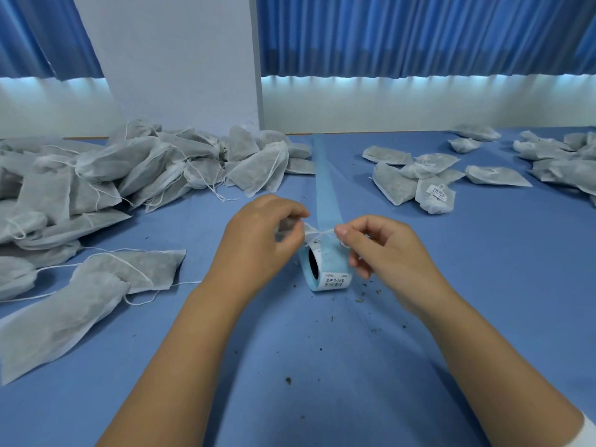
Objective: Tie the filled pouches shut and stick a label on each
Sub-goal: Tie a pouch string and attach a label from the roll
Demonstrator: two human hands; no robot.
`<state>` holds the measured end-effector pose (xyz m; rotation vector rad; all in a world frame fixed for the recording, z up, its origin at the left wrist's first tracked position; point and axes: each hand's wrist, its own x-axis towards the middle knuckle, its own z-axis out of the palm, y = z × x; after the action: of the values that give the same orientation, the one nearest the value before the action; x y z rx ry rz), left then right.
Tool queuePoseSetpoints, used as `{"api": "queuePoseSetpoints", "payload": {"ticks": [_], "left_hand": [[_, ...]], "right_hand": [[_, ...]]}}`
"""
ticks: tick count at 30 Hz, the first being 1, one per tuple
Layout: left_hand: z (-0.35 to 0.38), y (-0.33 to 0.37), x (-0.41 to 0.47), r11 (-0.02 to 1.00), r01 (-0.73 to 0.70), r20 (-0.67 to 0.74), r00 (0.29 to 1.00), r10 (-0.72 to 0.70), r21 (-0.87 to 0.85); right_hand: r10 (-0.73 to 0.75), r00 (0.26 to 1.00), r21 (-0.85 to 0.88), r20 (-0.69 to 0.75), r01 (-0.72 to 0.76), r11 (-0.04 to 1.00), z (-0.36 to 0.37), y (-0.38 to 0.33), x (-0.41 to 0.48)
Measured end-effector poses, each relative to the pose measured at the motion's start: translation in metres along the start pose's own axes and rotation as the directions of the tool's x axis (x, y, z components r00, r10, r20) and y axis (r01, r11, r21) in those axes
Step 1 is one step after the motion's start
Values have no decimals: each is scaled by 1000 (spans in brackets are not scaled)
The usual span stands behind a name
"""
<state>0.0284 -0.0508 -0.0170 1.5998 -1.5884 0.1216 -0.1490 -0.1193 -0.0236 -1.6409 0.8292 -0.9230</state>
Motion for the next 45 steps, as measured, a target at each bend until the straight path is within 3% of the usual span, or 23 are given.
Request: {"api": "queuePoseSetpoints", "payload": {"ticks": [5, 10, 14, 18, 23, 26, 29, 31, 33, 35, 39, 45], "left_hand": [[-5, -6, 1, 987, 163, 195, 968, -160, 2], [-1, -4, 0, 982, 189, 339, 925, -173, -15], [1, -5, -2, 990, 17, 323, 945, -61, 137], [-6, -9, -1, 999, 20, 249, 968, -27, 29], [-9, -7, 0, 984, 45, 263, 965, 1, -170], [-11, -5, -1, 966, 126, 318, 947, -48, -228], [-12, -6, -2, 961, 159, 328, 941, -79, -226], [-13, -7, -2, 964, 174, 338, 936, -99, -199], [-14, -5, -2, 966, 185, 355, 928, -112, -179], [-14, -1, -2, 959, 196, 365, 925, -110, -206], [-16, 9, -3, 932, 219, 370, 924, -102, -290], [-23, 12, 1, 877, 308, 322, 928, -190, -370]], "right_hand": [[56, 998, 272, 38, -64, 960, -5, -6, 1], [90, 994, 474, 66, -110, 874, -5, -7, 3], [48, 997, 593, 52, -70, 802, -3, -7, 3], [-11, 996, 696, -86, 68, 715, -3, -6, 4], [55, 990, 795, -129, 70, 602, -8, -5, 8], [179, 977, 729, -119, -37, 683, -10, -3, 10], [247, 947, 445, -208, -133, 886, -8, 1, 9], [126, 948, 147, -291, -86, 985, -6, 1, 5], [-55, 971, 4, -234, 57, 998, -3, -2, -1], [-142, 988, 7, -62, 142, 990, 2, -4, -8], [-86, 976, 62, 202, 75, 995, 12, -5, -13], [-73, 993, 60, 88, 67, 996, 2, -9, -6]]}}
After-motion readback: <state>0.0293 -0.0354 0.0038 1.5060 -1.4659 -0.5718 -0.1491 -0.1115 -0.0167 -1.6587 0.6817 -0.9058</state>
